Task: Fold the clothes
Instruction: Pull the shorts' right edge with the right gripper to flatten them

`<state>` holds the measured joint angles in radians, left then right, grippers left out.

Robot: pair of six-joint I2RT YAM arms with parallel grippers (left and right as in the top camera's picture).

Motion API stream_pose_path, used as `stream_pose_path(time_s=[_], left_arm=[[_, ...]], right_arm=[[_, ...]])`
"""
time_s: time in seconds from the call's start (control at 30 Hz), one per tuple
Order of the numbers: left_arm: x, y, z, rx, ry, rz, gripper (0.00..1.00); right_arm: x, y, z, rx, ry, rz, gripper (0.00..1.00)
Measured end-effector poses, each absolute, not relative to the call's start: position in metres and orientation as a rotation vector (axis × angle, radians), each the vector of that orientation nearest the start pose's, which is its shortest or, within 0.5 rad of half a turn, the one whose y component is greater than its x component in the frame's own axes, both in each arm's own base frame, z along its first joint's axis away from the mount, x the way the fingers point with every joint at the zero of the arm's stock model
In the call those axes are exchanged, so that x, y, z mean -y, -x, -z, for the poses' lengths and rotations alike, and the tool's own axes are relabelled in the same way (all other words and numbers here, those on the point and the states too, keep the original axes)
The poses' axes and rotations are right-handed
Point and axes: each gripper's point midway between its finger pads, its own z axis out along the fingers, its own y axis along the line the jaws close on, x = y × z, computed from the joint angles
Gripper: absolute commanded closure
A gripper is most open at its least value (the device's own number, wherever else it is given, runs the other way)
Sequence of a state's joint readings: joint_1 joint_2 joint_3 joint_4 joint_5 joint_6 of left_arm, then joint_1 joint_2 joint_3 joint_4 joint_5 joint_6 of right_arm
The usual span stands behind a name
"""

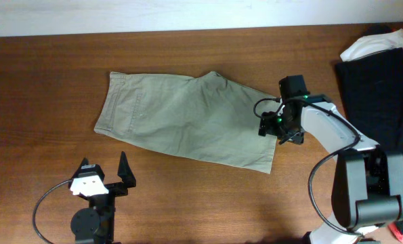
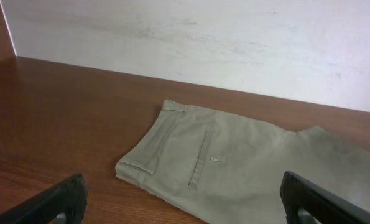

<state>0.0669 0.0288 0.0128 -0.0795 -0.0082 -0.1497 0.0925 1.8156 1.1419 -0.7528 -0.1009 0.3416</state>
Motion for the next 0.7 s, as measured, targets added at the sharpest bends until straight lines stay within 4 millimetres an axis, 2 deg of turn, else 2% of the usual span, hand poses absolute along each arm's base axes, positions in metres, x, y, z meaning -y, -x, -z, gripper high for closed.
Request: stream_pose_path(time_s=[0.13, 0.43, 0.5, 0.57, 0.7], left_arm=[[-0.018, -0.246, -0.154, -1.656, 0.186, 0.056, 0.01], [-0.018, -0.246, -0.154, -1.656, 0.186, 0.056, 0.01], [-0.018, -0.246, -0.154, -1.656, 0.186, 0.056, 0.01], [-0.018, -0.246, -0.154, -1.656, 0.186, 0.056, 0.01], [-0.018, -0.246, -0.154, -1.656, 0.186, 0.056, 0.01]], right_arm=[[-0.054, -0.343, -0.010, -3.022, -0.369, -0.233, 0.21], [-0.056, -0.341, -0.005, -3.029, -0.372, -0.250, 0.22], [-0.057, -0.342, -0.004, -3.024, -0.371, -0.255, 0.32], [-0.057, -0.345, -0.004, -3.010, -0.375, -0.262, 0.47], [-0.058, -0.343, -0.002, -3.012, -0.400, -0.265, 0.59]])
